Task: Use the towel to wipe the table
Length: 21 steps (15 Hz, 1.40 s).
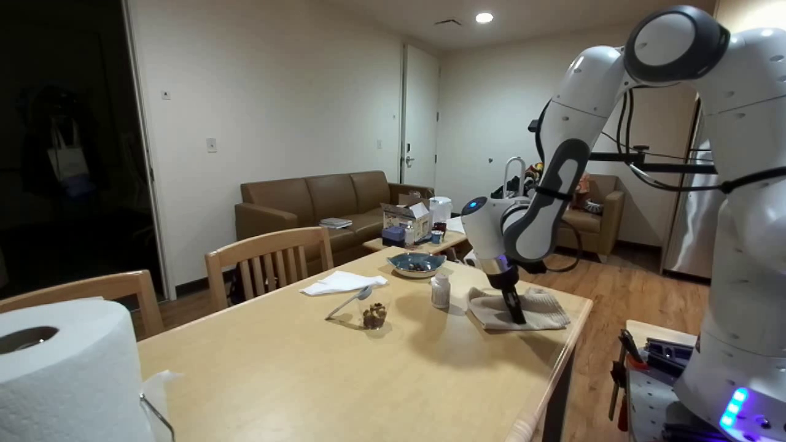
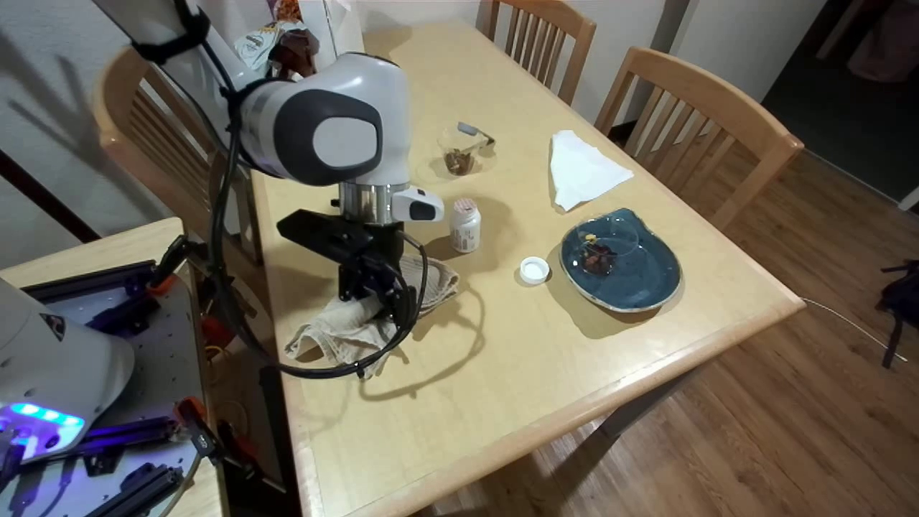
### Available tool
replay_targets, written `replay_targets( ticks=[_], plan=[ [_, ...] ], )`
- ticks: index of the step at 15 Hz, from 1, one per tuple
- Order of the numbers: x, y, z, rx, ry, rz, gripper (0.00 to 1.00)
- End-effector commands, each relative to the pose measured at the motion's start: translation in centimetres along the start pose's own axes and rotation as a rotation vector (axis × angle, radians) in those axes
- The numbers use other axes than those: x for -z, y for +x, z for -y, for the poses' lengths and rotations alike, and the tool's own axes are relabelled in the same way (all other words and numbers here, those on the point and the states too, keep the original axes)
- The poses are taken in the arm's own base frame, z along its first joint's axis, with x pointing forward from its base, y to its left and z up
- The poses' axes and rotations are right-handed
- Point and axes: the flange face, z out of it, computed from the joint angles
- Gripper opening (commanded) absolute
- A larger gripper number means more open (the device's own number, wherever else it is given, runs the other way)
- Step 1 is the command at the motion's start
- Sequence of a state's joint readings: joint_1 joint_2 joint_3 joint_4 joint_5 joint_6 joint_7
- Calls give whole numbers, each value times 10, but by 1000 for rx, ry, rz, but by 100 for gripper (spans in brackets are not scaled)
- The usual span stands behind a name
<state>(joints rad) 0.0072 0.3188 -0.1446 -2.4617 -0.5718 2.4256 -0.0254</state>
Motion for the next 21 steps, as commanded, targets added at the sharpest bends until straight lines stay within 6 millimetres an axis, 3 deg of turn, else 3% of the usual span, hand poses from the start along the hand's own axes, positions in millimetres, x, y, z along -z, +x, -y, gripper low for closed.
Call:
replay_targets(
  ticks=[1, 4, 10, 21],
  plan=[
    [-38, -6, -10, -51, 61, 43, 5],
    [-42, -1, -4, -11, 62, 40, 5],
    [-35, 15, 29, 196, 37, 31, 5],
    [0, 52, 134, 562, -69, 44, 5]
  ],
)
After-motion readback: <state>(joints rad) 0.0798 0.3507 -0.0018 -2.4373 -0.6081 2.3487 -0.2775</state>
